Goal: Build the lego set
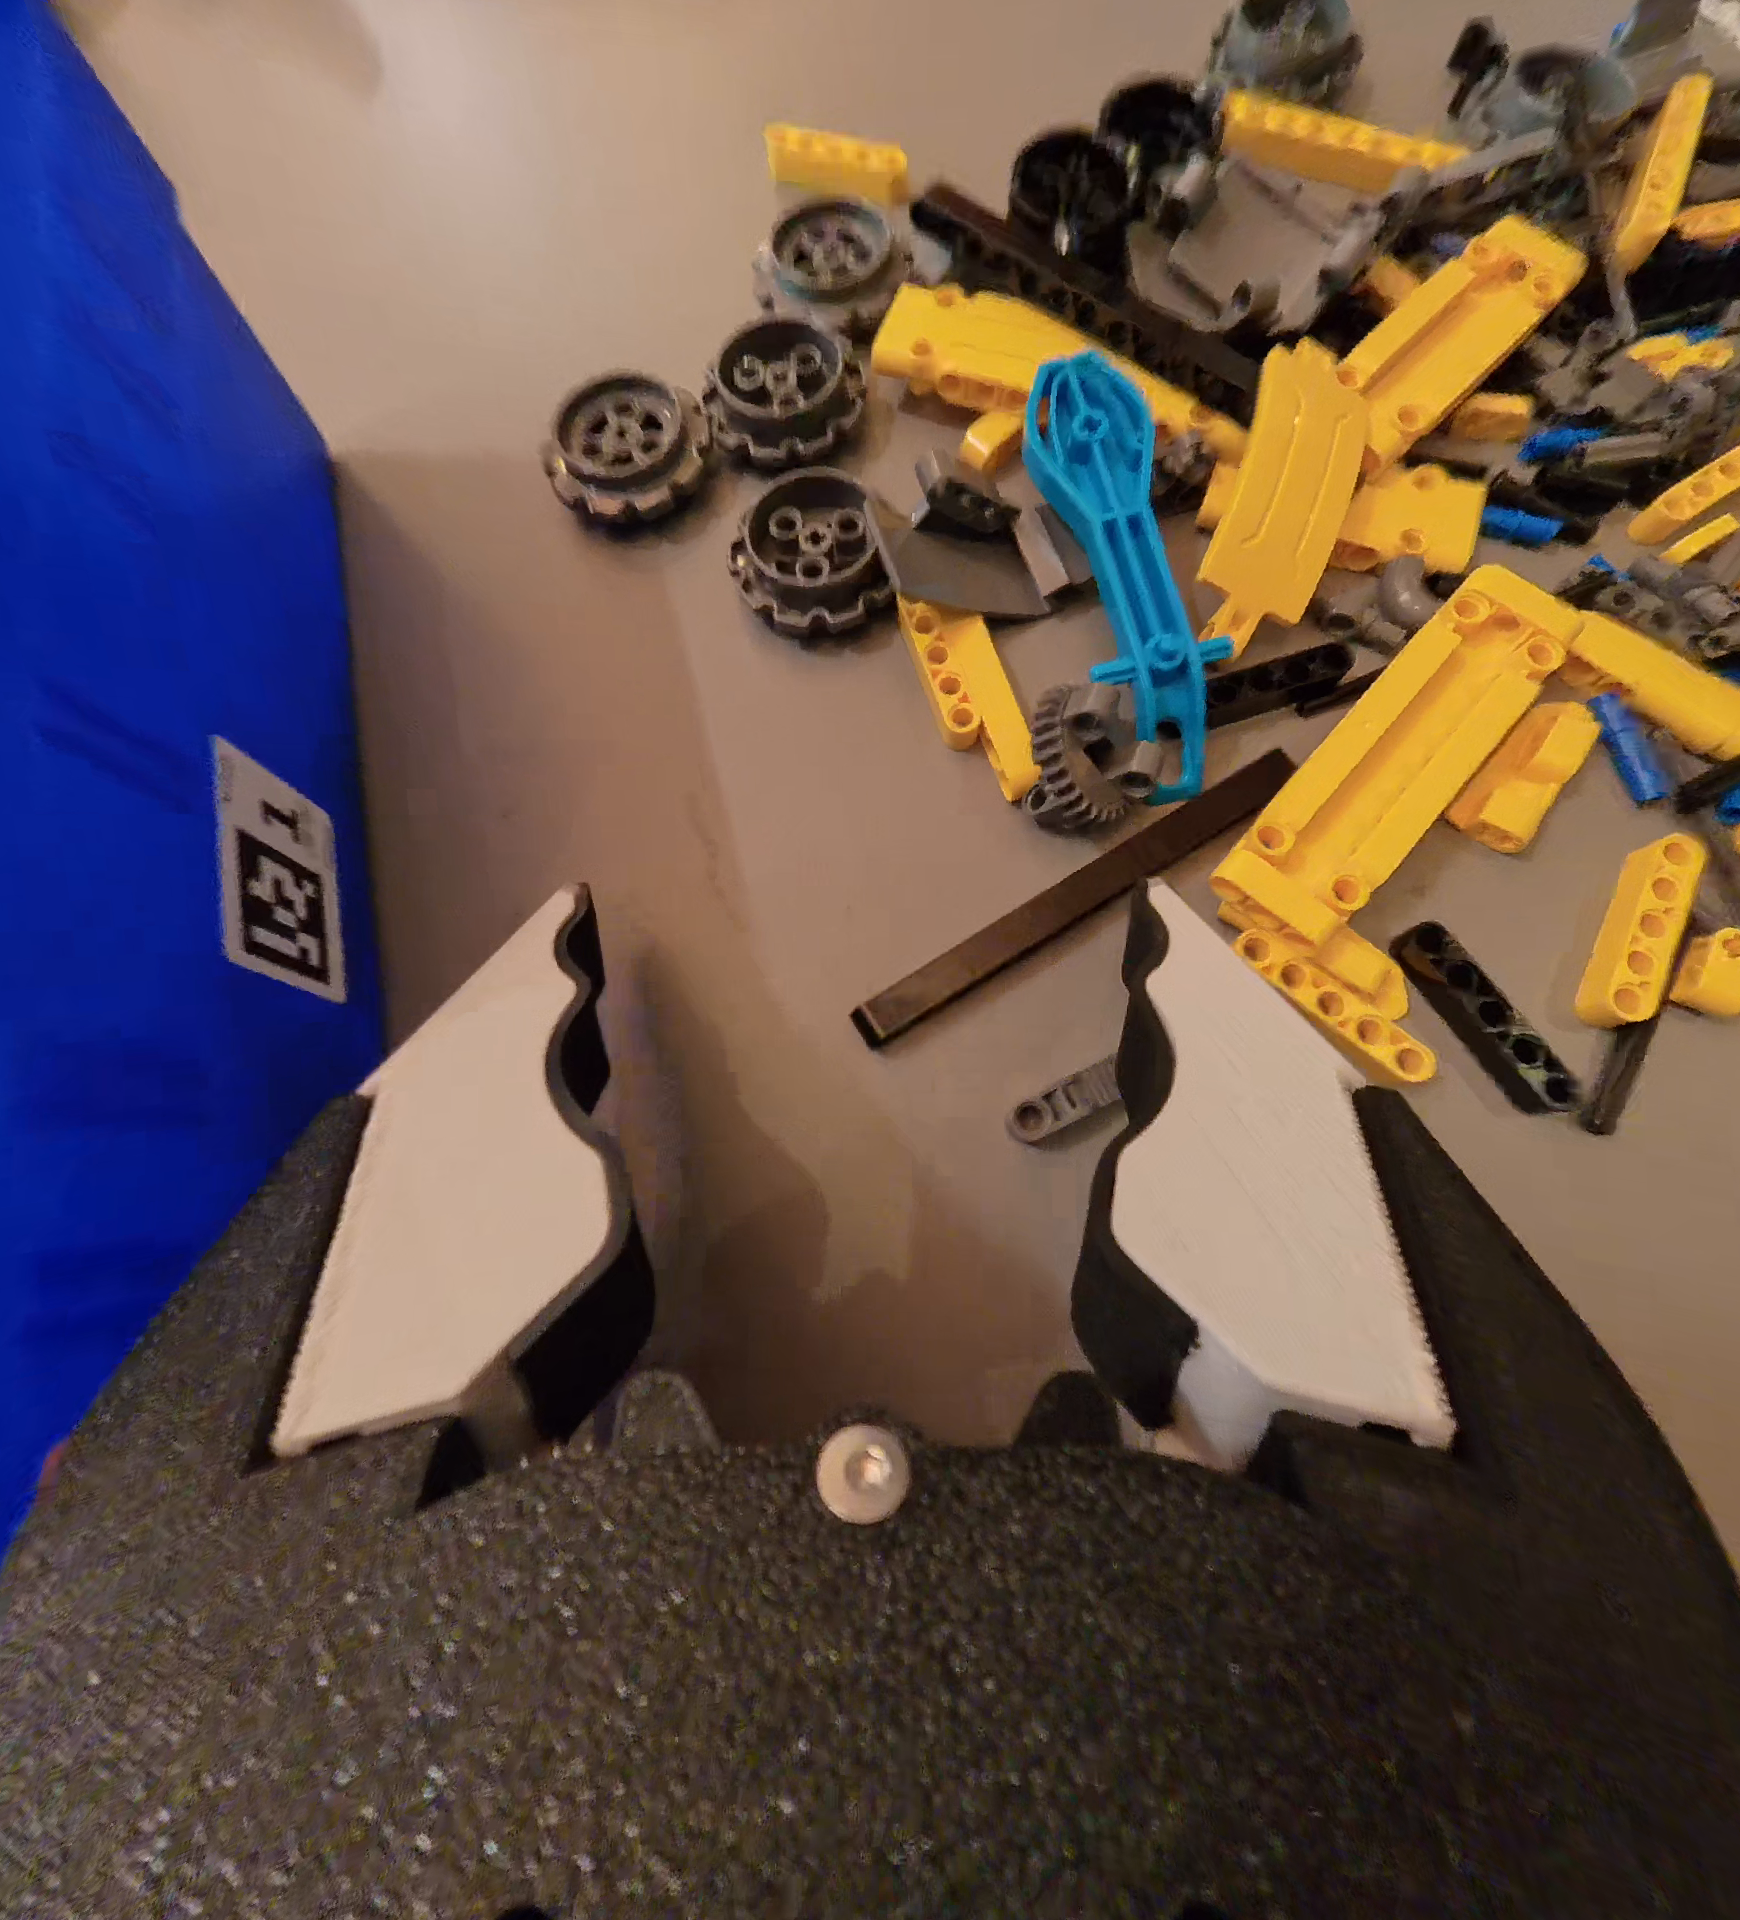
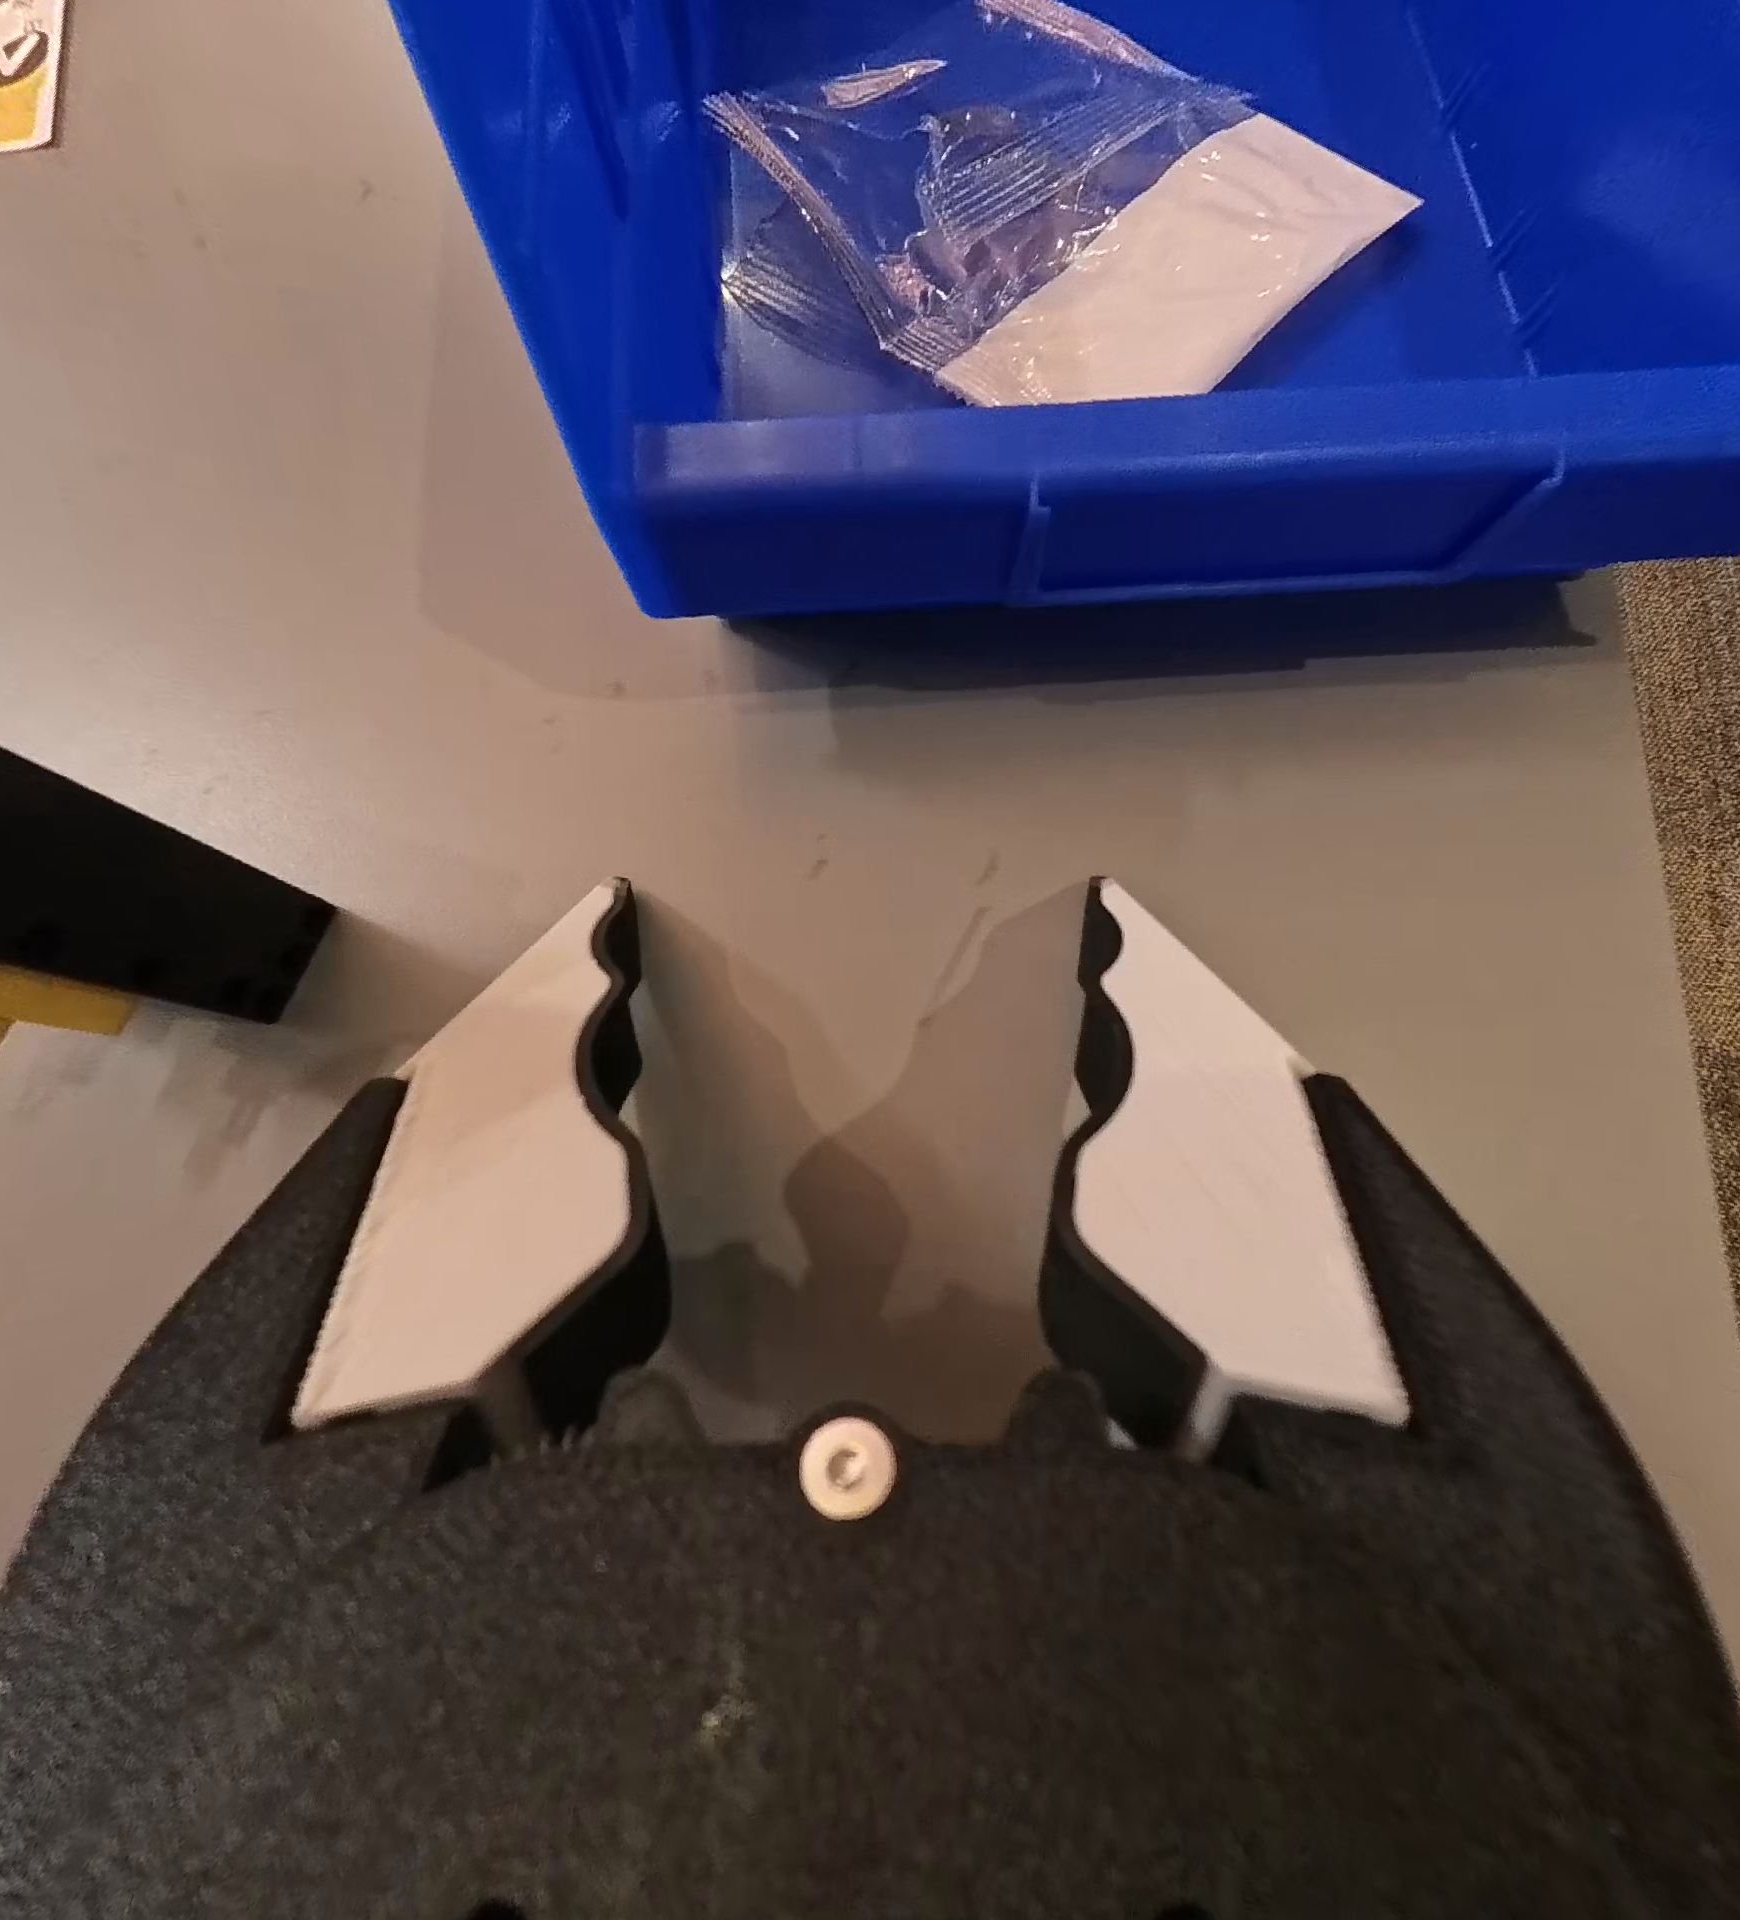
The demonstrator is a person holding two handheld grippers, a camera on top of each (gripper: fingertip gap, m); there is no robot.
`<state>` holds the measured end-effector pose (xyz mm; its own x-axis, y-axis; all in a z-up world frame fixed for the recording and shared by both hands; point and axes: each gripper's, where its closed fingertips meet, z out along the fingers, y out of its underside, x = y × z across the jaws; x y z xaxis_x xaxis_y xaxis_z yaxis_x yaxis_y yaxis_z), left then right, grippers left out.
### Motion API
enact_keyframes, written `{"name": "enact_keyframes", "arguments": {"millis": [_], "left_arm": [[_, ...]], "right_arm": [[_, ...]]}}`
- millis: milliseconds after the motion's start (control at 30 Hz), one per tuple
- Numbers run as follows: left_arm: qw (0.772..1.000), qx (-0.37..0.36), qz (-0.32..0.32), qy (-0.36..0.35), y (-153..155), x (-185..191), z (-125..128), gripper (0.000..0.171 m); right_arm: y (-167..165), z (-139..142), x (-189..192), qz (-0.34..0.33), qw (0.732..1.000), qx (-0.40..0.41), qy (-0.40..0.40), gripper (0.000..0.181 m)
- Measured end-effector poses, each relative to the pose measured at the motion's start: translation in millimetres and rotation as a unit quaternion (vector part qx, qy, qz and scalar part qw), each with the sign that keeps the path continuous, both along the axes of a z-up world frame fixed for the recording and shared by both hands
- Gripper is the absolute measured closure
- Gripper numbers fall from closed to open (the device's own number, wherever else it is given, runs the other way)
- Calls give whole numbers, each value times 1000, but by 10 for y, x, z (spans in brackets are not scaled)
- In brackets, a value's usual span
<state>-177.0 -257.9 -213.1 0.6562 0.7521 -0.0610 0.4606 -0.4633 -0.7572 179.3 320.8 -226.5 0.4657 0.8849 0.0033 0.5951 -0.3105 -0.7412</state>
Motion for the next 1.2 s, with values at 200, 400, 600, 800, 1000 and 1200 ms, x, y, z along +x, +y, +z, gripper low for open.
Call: {"name": "enact_keyframes", "arguments": {"millis": [200,400,600,800,1000,1200], "left_arm": [[996,22,-62,55,295,180,418,71],[981,40,-140,125,875,192,636,71],[976,50,-190,95,1468,-31,706,72],[972,44,-210,99,1703,-173,688,76],[964,27,-247,94,1825,-253,582,108],[953,40,-269,131,1834,-156,601,160]], "right_arm": [[50,11,41,-14,1000,2,0,111],[8,414,64,-24,995,87,38,130],[50,795,-361,11,983,141,115,138],[166,861,-355,-20,964,238,120,154],[178,661,-342,-3,970,224,93,161],[2,814,-326,12,968,166,190,161]]}}
